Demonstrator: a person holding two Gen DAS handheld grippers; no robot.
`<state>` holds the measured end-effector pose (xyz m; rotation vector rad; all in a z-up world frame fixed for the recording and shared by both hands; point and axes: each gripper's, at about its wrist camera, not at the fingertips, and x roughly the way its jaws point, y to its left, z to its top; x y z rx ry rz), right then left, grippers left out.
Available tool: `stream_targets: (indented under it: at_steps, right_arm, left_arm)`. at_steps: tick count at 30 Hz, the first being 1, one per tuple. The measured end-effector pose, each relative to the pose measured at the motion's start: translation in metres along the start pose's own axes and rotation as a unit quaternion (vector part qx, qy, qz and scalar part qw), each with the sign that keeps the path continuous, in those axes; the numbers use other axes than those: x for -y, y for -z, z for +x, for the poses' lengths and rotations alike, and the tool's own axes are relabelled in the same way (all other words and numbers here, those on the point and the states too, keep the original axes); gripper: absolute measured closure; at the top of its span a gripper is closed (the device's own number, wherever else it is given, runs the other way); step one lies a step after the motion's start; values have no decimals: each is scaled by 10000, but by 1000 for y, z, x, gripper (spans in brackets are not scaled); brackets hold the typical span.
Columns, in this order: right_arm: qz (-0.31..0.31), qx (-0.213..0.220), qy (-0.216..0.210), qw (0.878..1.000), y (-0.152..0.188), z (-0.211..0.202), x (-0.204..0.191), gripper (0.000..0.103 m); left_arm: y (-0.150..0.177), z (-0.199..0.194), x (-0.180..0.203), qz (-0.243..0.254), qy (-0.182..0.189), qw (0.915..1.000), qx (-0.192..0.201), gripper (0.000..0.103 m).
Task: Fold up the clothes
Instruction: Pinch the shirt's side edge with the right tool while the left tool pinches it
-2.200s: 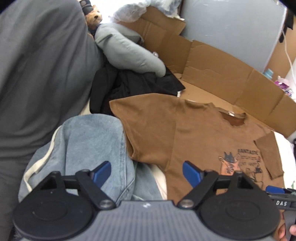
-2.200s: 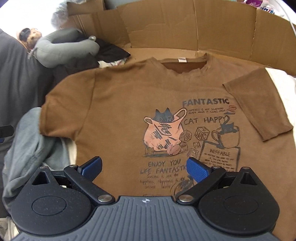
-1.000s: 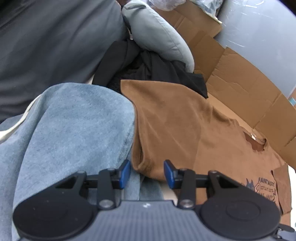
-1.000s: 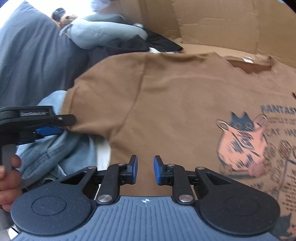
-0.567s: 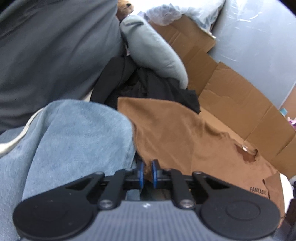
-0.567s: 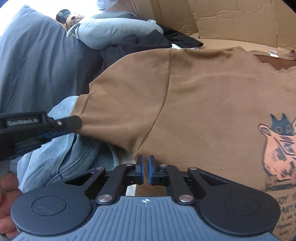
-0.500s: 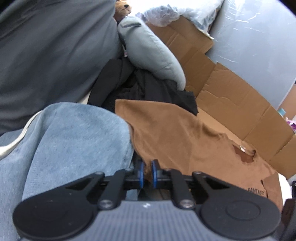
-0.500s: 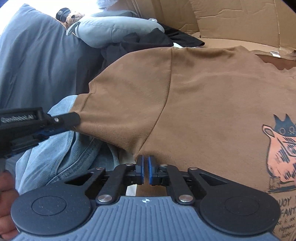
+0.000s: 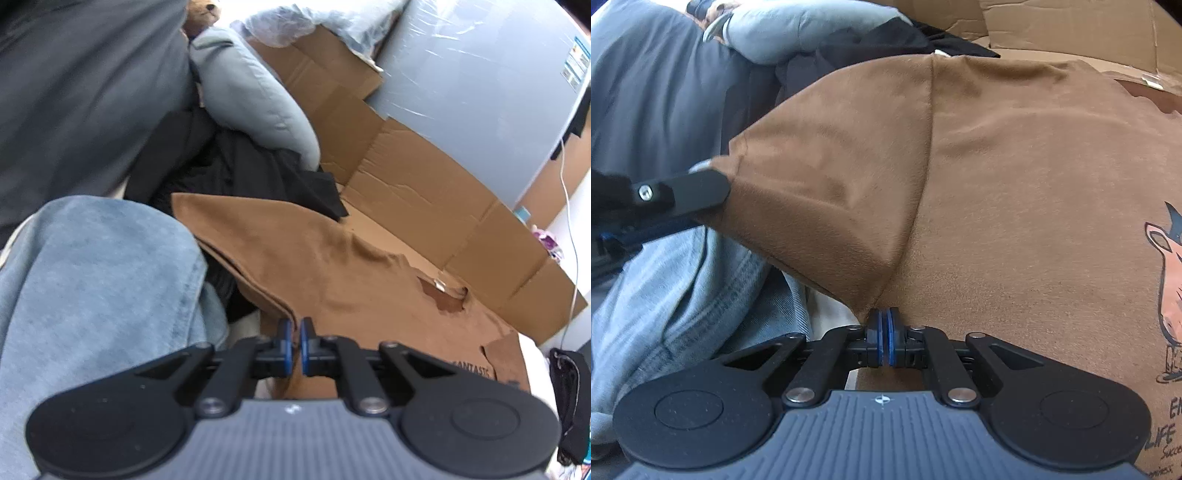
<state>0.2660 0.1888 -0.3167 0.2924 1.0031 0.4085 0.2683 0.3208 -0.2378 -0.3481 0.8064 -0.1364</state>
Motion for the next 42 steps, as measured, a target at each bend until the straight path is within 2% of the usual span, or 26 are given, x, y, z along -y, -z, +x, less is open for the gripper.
stream_targets:
  at_steps: [6, 13, 26, 33, 42]
  right_arm:
    - [-97, -1, -30, 9999, -3, 4, 3, 96]
    - [-30, 17, -53, 10000, -2, -18, 4, 99]
    - [-113, -29, -180, 9998, -2, -1, 4, 99]
    - [164, 145, -107, 9997, -3, -40, 26, 99]
    - [523, 229, 332, 9978, 11, -91, 63, 97]
  left_arm:
    - [3, 1, -1, -40, -7, 10000, -9, 98]
    - [4, 0, 0, -31, 8, 10000, -3, 98]
    - [9, 1, 5, -14, 198, 9998, -91, 98]
    - [12, 0, 12, -10, 231, 9997, -122, 98]
    - [31, 8, 36, 172, 457, 9981, -366, 98]
